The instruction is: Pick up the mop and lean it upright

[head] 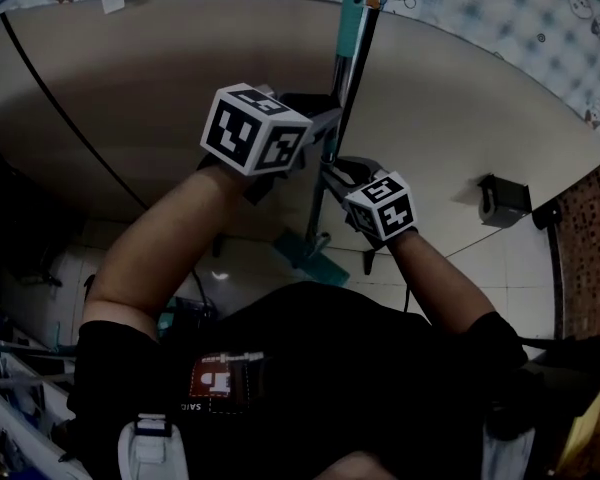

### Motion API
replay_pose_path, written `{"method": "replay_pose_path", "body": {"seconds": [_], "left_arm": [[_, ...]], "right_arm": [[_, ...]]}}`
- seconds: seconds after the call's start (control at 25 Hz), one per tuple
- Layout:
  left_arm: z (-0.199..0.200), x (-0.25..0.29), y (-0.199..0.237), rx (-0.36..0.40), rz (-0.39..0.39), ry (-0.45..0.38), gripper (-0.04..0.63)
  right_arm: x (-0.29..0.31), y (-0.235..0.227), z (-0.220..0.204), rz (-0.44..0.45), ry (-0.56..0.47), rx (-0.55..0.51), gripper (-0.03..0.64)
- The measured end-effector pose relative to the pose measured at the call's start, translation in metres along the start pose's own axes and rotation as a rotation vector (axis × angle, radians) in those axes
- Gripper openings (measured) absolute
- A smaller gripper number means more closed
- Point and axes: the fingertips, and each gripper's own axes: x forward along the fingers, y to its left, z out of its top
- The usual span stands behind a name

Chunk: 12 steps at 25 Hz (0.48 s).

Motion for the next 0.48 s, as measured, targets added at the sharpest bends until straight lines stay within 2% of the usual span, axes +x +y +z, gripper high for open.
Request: {"method": "replay_pose_path", "body": {"seconds": [0.24, 0.36, 0.48], "left_arm": [[-0.043, 0.017, 0.002, -0.051, -0.012, 0.044, 0.086], [-0.072, 0.027, 0.000, -0.051, -0.041, 0.075, 0.088], [-0.111, 0.033, -0.006, -0.082, -0.078, 0.097, 0.096]], "right_arm": [[0.016, -0.003, -0.041, 0.032, 0.051, 0.014, 0.117], [0.026, -0.002, -0.069, 0.072, 0.080, 0.022, 0.115], [0.035, 0.008, -0.107, 0.114, 0.136, 0.051, 0.114]]}}
